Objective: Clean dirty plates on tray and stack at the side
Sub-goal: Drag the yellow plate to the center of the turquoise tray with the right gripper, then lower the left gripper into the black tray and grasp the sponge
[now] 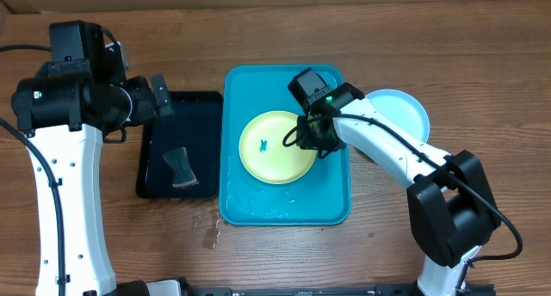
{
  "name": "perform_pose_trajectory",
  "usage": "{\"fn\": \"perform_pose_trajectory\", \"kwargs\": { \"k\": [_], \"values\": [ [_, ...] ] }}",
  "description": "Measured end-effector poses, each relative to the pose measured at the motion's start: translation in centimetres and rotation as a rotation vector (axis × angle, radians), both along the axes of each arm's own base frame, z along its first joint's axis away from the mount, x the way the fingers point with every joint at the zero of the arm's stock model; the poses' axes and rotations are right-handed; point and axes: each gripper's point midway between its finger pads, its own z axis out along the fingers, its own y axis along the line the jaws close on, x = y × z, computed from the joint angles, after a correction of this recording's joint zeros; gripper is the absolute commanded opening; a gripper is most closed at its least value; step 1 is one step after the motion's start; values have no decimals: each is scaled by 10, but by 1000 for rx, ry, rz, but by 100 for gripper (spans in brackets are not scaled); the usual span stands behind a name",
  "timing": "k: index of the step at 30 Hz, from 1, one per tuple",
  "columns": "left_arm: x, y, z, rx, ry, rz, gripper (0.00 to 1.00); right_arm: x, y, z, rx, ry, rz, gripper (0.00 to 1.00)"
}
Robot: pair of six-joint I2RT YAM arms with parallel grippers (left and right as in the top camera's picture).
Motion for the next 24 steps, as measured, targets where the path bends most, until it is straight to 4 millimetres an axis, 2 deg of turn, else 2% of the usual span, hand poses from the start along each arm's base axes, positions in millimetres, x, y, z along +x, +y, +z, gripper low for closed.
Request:
{"fn": "perform_pose_trajectory", "kwargs": {
  "k": [4, 9, 16, 24],
  "values": [
    [0, 0, 0, 0, 0, 0, 100, 5, 0, -3, 1, -25, -15, 32],
    [0, 0, 0, 0, 0, 0, 99, -2, -4, -16, -7, -10, -23, 29],
    [0, 0, 0, 0, 0, 0, 100, 0, -3, -20, 3, -24, -24, 25],
    [0, 0, 0, 0, 0, 0, 100, -12, -10, -33, -18, 13, -39, 21]
  ]
}}
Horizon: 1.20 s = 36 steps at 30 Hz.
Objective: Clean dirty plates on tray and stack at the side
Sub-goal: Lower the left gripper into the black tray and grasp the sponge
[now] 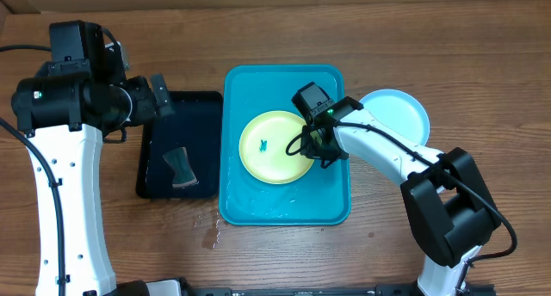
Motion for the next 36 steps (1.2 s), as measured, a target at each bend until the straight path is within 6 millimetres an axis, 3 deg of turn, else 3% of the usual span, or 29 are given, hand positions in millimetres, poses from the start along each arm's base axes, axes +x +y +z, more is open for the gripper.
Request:
{"fn": "perform_pose_trajectory", "kwargs": {
  "k": [20, 29, 32, 34, 36],
  "values": [
    [0, 0, 0, 0, -1, 0, 100, 5, 5, 1, 22, -18, -6, 13],
    [9, 1, 4, 5, -40, 0, 100, 5, 5, -3, 27, -23, -8, 6],
    [24, 3, 13, 13, -110, -1, 99, 5, 5, -3, 29, -24, -8, 4],
    [22, 1, 12, 4, -101, 0, 80, 5, 5, -3, 29, -23, -8, 4],
    [15, 0, 7, -7, -67, 2, 75, 5, 5, -3, 29, -23, -8, 4]
  ]
}}
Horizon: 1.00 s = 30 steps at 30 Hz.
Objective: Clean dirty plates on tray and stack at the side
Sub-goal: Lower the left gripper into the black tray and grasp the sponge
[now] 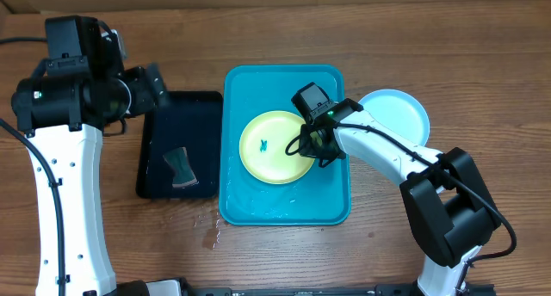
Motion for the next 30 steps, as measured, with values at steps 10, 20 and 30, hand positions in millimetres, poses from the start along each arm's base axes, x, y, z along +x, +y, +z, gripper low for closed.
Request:
{"fn": "perform_pose_trajectory", "kwargs": {
  "k": [10, 20, 30],
  "values": [
    [-24, -5, -79, -52, 204, 36, 43, 0, 0, 0, 2, -2, 0, 4],
    [-45, -8, -167, -66, 318, 42, 38, 1, 1, 0, 4, -4, 0, 4],
    [-46, -3, -206, -37, 288, 55, 30, 1, 3, 0, 14, -2, 1, 5]
  ]
}}
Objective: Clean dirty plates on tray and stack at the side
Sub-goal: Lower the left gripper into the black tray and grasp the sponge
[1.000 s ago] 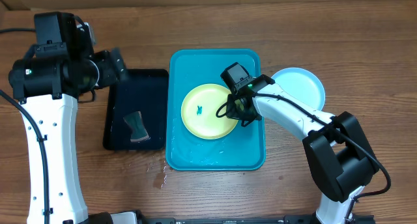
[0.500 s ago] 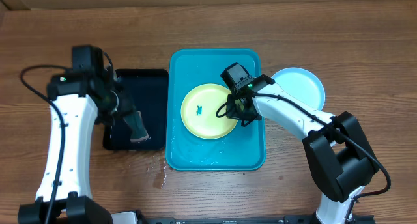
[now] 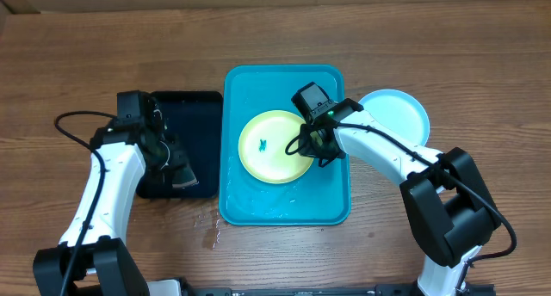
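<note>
A yellow plate with a small green smear lies in the teal tray. My right gripper sits at the plate's right rim, its fingers closed on the edge as far as the overhead view shows. A light blue plate lies on the table to the right of the tray. A grey sponge rests in the black tray on the left. My left gripper is low over that tray, right at the sponge; its jaws are hidden under the wrist.
The black tray and the teal tray stand side by side, almost touching. Small wet spots mark the wood in front of them. The right arm's base stands at the front right, and a cable loops off the left arm.
My left arm was raised at the far left, with its gripper near the black tray's back left corner; it now reaches down onto the sponge. The right gripper and both plates have not moved.
At first my right gripper was over the yellow plate's upper right rim and the left arm stood raised at the left. Then the right gripper sat lower on the plate's right rim and stayed there. The left gripper has now come down to the sponge.
</note>
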{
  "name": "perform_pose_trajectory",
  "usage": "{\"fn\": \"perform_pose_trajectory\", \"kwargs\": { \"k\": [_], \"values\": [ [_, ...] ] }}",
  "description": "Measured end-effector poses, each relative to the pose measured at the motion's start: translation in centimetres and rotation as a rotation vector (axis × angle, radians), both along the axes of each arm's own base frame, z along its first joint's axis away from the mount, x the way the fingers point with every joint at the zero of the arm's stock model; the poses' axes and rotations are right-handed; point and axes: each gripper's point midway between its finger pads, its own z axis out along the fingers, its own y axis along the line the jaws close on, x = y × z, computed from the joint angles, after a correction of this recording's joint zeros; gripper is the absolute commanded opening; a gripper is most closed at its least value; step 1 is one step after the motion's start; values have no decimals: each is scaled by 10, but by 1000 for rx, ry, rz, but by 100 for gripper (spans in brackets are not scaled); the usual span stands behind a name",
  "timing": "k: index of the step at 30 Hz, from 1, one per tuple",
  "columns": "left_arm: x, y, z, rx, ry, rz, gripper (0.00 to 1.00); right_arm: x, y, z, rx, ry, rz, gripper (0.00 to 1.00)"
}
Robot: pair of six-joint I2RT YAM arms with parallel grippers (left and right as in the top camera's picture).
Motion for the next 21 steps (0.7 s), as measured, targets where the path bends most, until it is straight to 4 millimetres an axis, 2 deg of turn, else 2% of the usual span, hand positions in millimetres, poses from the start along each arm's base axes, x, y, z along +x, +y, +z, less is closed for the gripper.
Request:
{"fn": "perform_pose_trajectory", "kwargs": {
  "k": [11, 18, 21],
  "values": [
    [2, 5, -24, 32, -42, 14, 26, 0, 1, 0, 4, 2, 1, 5],
    [-1, 5, -38, 27, -5, 14, 27, 0, 1, 0, 5, 2, 1, 6],
    [-2, 5, -48, 24, 23, 14, 24, 0, 1, 0, 5, 2, 2, 6]
  ]
}}
